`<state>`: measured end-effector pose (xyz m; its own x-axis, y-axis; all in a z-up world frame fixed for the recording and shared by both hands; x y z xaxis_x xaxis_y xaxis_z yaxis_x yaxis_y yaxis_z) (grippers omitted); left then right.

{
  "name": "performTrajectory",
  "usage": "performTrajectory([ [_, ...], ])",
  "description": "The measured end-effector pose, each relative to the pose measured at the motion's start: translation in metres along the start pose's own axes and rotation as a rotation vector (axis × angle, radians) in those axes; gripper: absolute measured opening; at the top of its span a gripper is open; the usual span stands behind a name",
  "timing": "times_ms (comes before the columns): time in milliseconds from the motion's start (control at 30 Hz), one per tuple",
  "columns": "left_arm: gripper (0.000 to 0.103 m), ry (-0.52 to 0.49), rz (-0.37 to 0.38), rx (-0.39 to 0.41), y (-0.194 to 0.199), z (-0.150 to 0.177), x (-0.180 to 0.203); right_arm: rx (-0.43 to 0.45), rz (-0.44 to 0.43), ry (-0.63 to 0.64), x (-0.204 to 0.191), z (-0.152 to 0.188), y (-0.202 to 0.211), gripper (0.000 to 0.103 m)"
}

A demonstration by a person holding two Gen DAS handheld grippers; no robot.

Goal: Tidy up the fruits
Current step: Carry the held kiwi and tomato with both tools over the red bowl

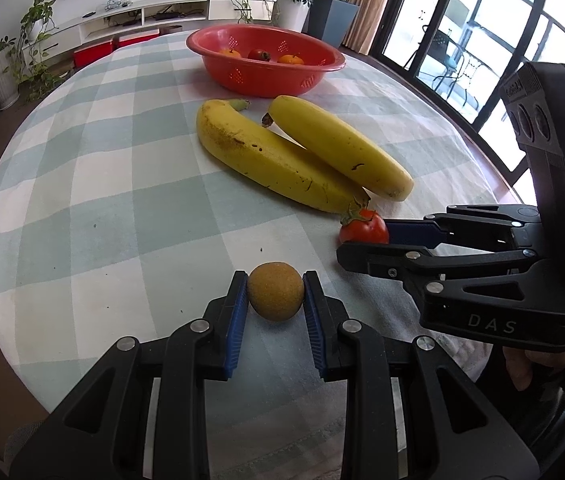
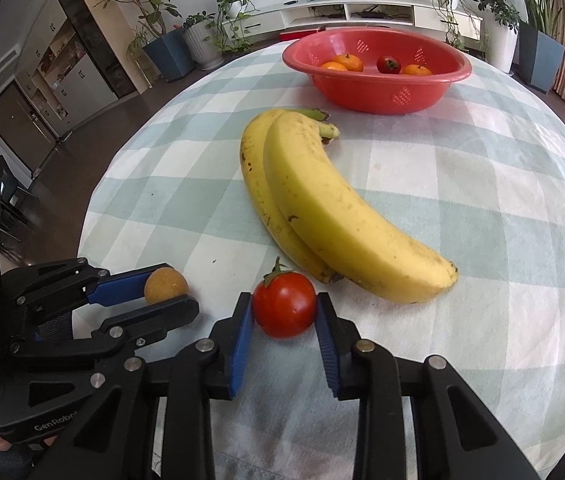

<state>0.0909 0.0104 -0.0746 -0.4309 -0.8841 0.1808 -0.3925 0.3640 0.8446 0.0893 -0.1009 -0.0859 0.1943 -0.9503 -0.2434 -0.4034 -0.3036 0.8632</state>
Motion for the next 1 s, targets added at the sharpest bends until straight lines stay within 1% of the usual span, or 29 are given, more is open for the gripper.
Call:
performTrajectory([
  [200, 0.026, 0.014, 0.022, 0.005, 0.002, -0.003, -0.002, 0.019, -0.059, -0.026, 0.009, 0.013, 0.024, 0.034],
  [300, 0.025, 0.031, 0.040, 0.013, 0.006, -0.007, -0.005, 0.056, -0.064, -0.044, 0.019, 0.011, 0.042, 0.034],
  [400, 0.026, 0.036, 0.032, 0.028, 0.013, -0.014, -0.010, 0.100, -0.061, -0.067, 0.035, 0.003, 0.061, 0.034],
  [500, 0.026, 0.044, 0.025, 0.055, 0.023, -0.028, -0.018, 0.147, -0.030, -0.092, 0.055, -0.011, 0.080, 0.034],
  [567, 0.026, 0.040, 0.023, 0.070, 0.030, -0.040, -0.023, 0.173, -0.012, -0.112, 0.071, -0.021, 0.090, 0.034],
  [633, 0.026, 0.016, 0.005, 0.084, 0.036, -0.055, -0.024, 0.202, 0.006, -0.130, 0.087, -0.033, 0.101, 0.034],
  [733, 0.026, -0.011, -0.012, 0.109, 0.042, -0.084, -0.027, 0.247, 0.037, -0.129, 0.103, -0.055, 0.115, 0.034],
  [800, 0.026, -0.021, -0.020, 0.125, 0.044, -0.106, -0.030, 0.267, 0.052, -0.123, 0.109, -0.071, 0.121, 0.034],
  [933, 0.026, -0.056, -0.028, 0.144, 0.041, -0.155, -0.027, 0.308, 0.055, -0.087, 0.112, -0.108, 0.127, 0.034],
  [1000, 0.026, -0.079, -0.035, 0.147, 0.035, -0.179, -0.023, 0.313, 0.036, -0.077, 0.112, -0.127, 0.124, 0.033],
])
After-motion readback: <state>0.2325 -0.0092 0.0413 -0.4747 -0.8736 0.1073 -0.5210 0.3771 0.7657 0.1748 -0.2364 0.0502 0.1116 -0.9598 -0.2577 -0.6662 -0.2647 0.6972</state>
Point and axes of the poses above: each gripper's, at about its wrist camera, not at the fingertips, and y roughly against the way its jaws point, x to its right, z to its underside, the point moved 4 cm from there along -y, roughly the way its jaws point, and after that the axes turned 3 degrees about -x, right-handed, at the moved point
